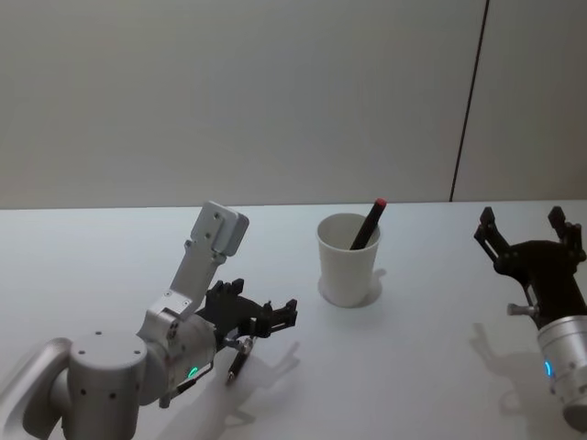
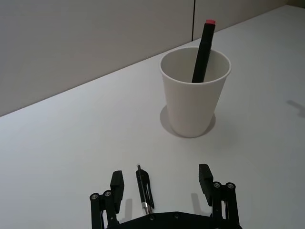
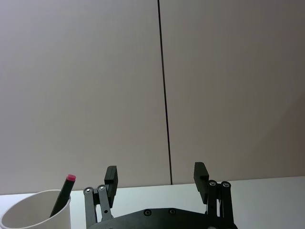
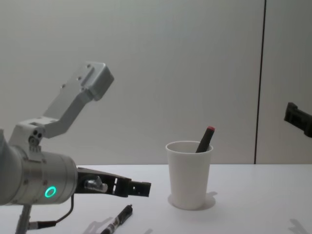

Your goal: Place the pen into the pen holder.

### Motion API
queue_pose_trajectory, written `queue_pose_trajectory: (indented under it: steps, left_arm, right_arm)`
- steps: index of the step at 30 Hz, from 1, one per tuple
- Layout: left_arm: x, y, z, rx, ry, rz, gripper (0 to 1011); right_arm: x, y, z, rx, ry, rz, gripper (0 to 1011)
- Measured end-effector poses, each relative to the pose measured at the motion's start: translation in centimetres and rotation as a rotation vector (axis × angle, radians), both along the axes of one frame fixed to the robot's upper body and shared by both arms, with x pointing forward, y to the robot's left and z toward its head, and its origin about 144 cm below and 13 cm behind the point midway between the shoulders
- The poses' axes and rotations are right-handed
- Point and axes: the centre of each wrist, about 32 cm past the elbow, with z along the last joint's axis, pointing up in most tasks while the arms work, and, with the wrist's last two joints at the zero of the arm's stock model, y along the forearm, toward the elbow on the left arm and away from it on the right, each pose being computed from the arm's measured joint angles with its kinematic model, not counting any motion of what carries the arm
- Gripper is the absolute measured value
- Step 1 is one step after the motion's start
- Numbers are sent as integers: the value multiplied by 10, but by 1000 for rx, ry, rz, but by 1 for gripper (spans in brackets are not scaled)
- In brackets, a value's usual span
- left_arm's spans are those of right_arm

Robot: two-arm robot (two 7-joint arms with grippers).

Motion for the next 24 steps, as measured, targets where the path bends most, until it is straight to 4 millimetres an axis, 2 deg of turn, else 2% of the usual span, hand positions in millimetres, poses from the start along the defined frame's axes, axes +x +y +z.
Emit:
queue_pose_trajectory:
  steps: [24]
  left_arm:
    - [11,-9,-5,29,106,35,1000]
  right_arm:
    - [0,0,0,0,0,0,1001]
